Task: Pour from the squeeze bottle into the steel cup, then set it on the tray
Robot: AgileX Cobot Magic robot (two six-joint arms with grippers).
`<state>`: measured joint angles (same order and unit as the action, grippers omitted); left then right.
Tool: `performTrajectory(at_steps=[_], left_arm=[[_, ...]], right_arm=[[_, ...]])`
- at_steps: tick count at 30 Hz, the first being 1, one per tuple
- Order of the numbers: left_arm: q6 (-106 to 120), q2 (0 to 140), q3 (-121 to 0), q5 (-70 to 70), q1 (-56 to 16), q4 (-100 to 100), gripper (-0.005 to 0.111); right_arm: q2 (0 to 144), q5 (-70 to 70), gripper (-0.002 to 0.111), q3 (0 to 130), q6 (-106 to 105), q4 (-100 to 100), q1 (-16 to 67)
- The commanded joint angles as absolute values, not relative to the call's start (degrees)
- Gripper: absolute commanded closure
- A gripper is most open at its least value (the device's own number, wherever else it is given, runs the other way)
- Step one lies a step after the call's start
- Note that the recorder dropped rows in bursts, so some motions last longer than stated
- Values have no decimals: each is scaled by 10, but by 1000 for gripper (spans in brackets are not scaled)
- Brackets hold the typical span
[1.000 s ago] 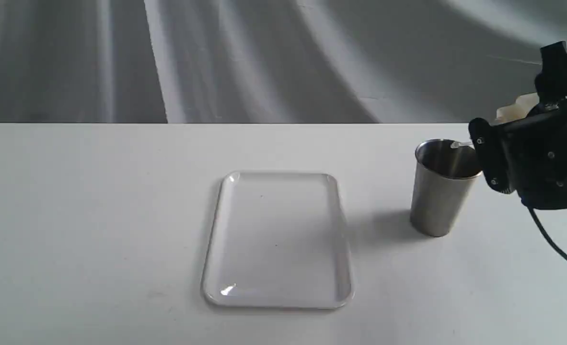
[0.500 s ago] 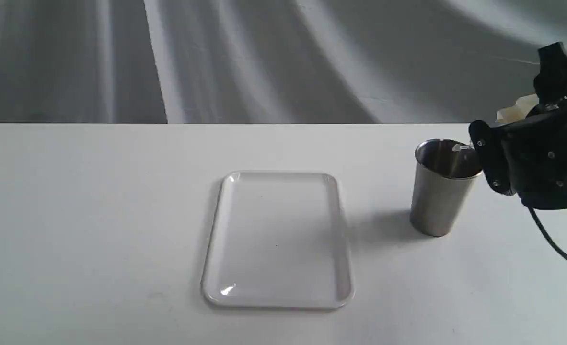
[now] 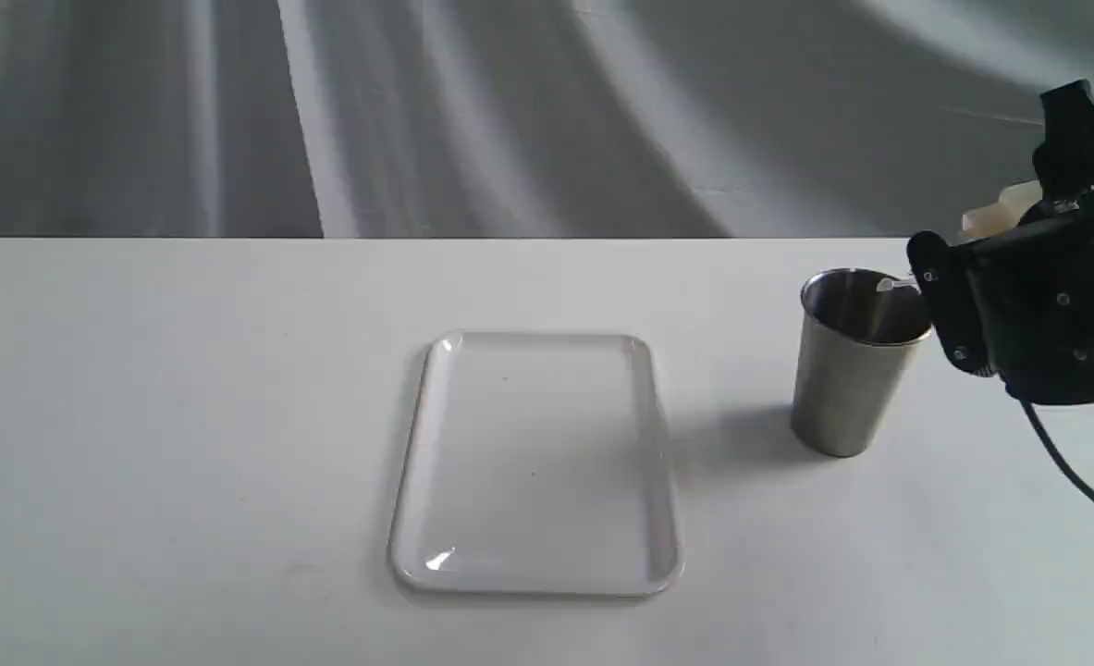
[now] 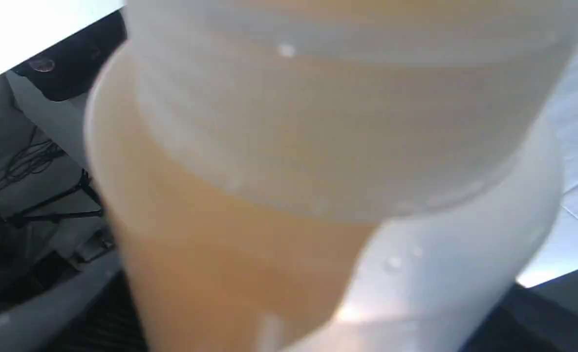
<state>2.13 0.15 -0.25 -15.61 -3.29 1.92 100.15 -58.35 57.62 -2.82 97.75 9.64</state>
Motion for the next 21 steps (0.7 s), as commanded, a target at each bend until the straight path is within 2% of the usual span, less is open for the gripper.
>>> performTrajectory(at_steps=[1, 9, 21], left_arm=[[21, 0, 0, -152, -36, 19, 107], [21, 0, 0, -152, -36, 19, 107], [18, 0, 0, -152, -36, 19, 107]], right_arm=[[996, -610, 92, 581, -27, 999, 98], [996, -611, 92, 581, 51, 999, 98], [996, -611, 92, 581, 336, 999, 98]])
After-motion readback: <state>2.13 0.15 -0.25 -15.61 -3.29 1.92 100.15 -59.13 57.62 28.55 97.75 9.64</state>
